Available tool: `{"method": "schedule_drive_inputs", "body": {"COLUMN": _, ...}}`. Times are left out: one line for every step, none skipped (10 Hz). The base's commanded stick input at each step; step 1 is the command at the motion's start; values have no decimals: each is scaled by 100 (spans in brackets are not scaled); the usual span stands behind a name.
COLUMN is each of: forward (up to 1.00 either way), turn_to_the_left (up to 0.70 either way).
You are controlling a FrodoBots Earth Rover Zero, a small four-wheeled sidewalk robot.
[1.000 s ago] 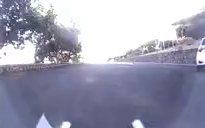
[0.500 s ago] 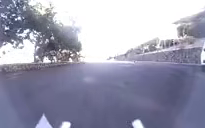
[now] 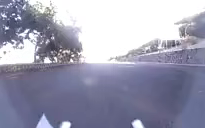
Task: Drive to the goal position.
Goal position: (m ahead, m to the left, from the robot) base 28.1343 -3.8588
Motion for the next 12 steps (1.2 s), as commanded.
{"method": "schedule_drive_inputs", "body": {"forward": 50, "turn_to_the_left": 0}}
{"method": "schedule_drive_inputs", "body": {"forward": 50, "turn_to_the_left": 0}}
{"method": "schedule_drive_inputs", "body": {"forward": 50, "turn_to_the_left": 0}}
{"method": "schedule_drive_inputs", "body": {"forward": 50, "turn_to_the_left": 0}}
{"method": "schedule_drive_inputs", "body": {"forward": 50, "turn_to_the_left": 0}}
{"method": "schedule_drive_inputs", "body": {"forward": 50, "turn_to_the_left": 0}}
{"method": "schedule_drive_inputs", "body": {"forward": 50, "turn_to_the_left": 0}}
{"method": "schedule_drive_inputs", "body": {"forward": 50, "turn_to_the_left": 0}}
{"method": "schedule_drive_inputs", "body": {"forward": 50, "turn_to_the_left": 0}}
{"method": "schedule_drive_inputs", "body": {"forward": 50, "turn_to_the_left": 0}}
{"method": "schedule_drive_inputs", "body": {"forward": 50, "turn_to_the_left": 0}}
{"method": "schedule_drive_inputs", "body": {"forward": 50, "turn_to_the_left": 0}}
